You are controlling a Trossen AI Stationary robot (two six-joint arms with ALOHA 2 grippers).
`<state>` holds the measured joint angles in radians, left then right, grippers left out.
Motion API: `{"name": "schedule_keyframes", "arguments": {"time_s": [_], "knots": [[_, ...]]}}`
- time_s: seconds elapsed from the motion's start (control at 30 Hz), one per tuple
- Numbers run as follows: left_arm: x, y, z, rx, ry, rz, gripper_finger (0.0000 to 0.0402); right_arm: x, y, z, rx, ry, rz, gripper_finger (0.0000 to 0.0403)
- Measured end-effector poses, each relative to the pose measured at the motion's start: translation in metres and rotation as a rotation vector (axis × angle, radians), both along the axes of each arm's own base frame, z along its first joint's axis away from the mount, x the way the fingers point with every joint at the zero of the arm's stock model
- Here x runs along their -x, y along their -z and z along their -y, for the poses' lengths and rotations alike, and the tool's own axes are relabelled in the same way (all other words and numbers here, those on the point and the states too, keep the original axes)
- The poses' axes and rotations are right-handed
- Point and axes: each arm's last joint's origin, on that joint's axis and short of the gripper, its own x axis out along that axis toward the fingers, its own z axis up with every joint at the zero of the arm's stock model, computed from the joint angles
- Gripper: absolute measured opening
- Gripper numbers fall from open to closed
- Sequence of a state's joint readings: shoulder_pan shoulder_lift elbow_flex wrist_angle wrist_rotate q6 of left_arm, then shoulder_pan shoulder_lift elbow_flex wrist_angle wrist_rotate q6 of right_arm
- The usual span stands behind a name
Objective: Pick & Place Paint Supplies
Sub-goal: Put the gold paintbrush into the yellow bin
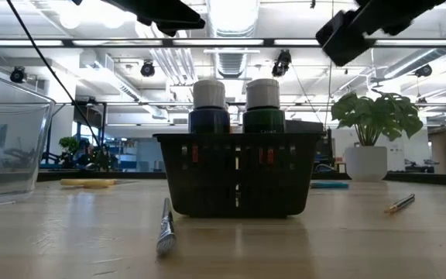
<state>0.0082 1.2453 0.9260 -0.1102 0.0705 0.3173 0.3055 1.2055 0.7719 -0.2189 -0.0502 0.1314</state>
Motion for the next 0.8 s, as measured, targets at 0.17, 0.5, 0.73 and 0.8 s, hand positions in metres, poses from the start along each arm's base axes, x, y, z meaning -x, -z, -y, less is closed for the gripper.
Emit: {"name": "schedule_keyframes", "arguments": {"time_s": [0.17, 0.5, 0.73, 0.8], "knots": [[0.0, 0.0, 0.0, 0.0, 0.0, -0.001, 0.0138, -0.007, 0.016, -0.025, -0.01, -0.067, -0.027, 0.0205], [0.001, 0.001, 0.0, 0.001, 0.0, -0.015, 0.0138, -0.026, 0.055, -0.054, -0.05, -0.048, -0.208, 0.0205], [0.001, 0.001, 0.0, 0.001, 0.0, -0.014, 0.0138, -0.037, 0.074, -0.082, -0.033, -0.092, -0.243, 0.0205], [0.001, 0.001, 0.0, 0.001, 0.0, -0.015, 0.0138, -0.04, 0.078, -0.089, -0.019, -0.111, -0.25, 0.0205]]}}
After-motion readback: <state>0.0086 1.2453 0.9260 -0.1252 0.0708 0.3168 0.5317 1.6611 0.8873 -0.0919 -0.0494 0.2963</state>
